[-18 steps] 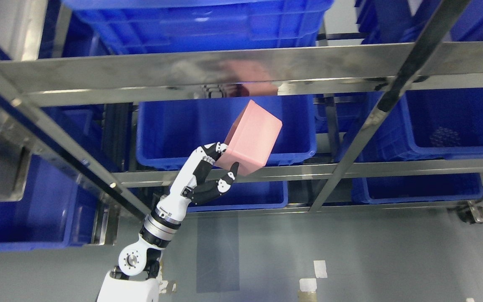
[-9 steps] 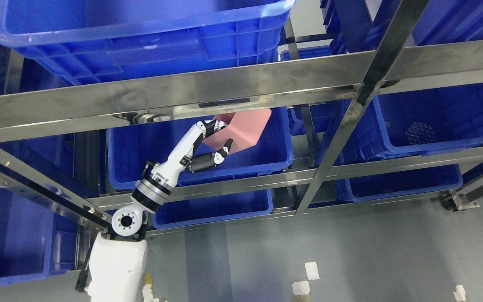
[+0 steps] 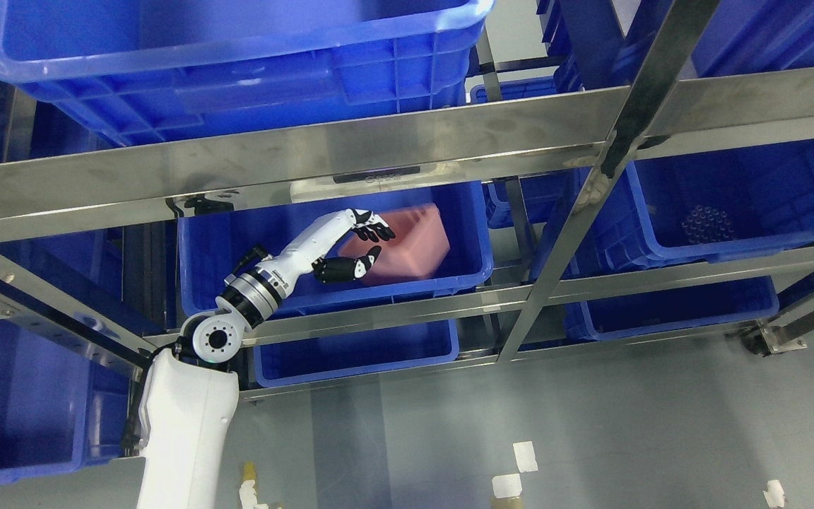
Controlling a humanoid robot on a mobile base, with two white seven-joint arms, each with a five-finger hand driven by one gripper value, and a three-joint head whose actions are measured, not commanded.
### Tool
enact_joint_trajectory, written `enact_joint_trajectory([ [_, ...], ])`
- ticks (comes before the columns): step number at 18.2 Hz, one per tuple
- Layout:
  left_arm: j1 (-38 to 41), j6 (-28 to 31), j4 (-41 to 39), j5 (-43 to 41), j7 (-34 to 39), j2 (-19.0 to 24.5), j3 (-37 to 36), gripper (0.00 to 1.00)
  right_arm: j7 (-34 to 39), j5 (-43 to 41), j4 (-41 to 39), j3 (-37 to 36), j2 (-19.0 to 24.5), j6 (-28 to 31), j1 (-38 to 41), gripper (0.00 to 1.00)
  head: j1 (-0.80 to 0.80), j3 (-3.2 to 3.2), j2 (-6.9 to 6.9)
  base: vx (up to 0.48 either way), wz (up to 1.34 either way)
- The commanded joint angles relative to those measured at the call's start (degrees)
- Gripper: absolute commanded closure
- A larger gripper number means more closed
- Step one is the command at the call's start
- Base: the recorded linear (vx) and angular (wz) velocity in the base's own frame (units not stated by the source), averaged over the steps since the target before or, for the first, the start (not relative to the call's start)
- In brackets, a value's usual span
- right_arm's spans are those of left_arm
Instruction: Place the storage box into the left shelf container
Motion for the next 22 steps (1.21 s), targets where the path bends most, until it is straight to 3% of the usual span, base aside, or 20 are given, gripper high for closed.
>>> enact_joint_trajectory([
  [1, -1.70, -0.19, 4.82, -6.13, 0.42, 1.00, 5.60, 0.27, -0.05, -1.23, -1.00, -0.01, -1.00, 0.13, -0.27, 0.00, 0.00, 0.00, 0.00, 0.000, 0.00],
  [3, -1.79, 0.25, 2.20, -4.56, 0.42, 1.00, 5.77, 0.05, 0.04, -1.23, -1.00, -0.01, -1.00, 0.13, -0.18, 0.00, 0.00, 0.00, 0.00, 0.000, 0.00],
  [4, -1.70, 0.60, 0.44, -0.72, 0.59, 1.00, 6.03, 0.01, -0.05, -1.23, -1.00, -0.01, -1.00, 0.13, -0.26, 0.00, 0.00, 0.00, 0.00, 0.000, 0.00],
  [7, -0.92, 5.67, -3.26, 22.36, 4.78, 1.00, 5.78, 0.01, 0.04, -1.23, -1.00, -0.01, -1.00, 0.13, -0.18, 0.00, 0.00, 0.00, 0.00, 0.000, 0.00],
  [9, 1.54, 7.10, -7.56, 30.41, 15.13, 1.00, 4.99, 0.01, -0.05, -1.23, -1.00, -0.01, -1.00, 0.04, -0.27, 0.00, 0.00, 0.00, 0.00, 0.000, 0.00],
  [11, 5.48, 8.59, -14.75, 32.01, 22.01, 1.00, 3.41, 0.01, -0.05, -1.23, -1.00, -0.09, -1.00, 0.13, -0.26, 0.00, 0.00, 0.00, 0.00, 0.000, 0.00],
  [17, 19.19, 16.85, -29.18, 35.27, 22.83, 1.00, -0.90, 0.01, 0.04, -1.23, -1.00, -0.01, -1.00, 0.04, -0.18, 0.00, 0.00, 0.00, 0.00, 0.000, 0.00],
  [22, 21.59, 15.28, -29.29, 35.27, 23.71, 1.00, 0.06, 0.00, -0.05, -1.23, -1.00, -0.01, -1.00, 0.13, -0.18, 0.00, 0.00, 0.00, 0.00, 0.000, 0.00],
])
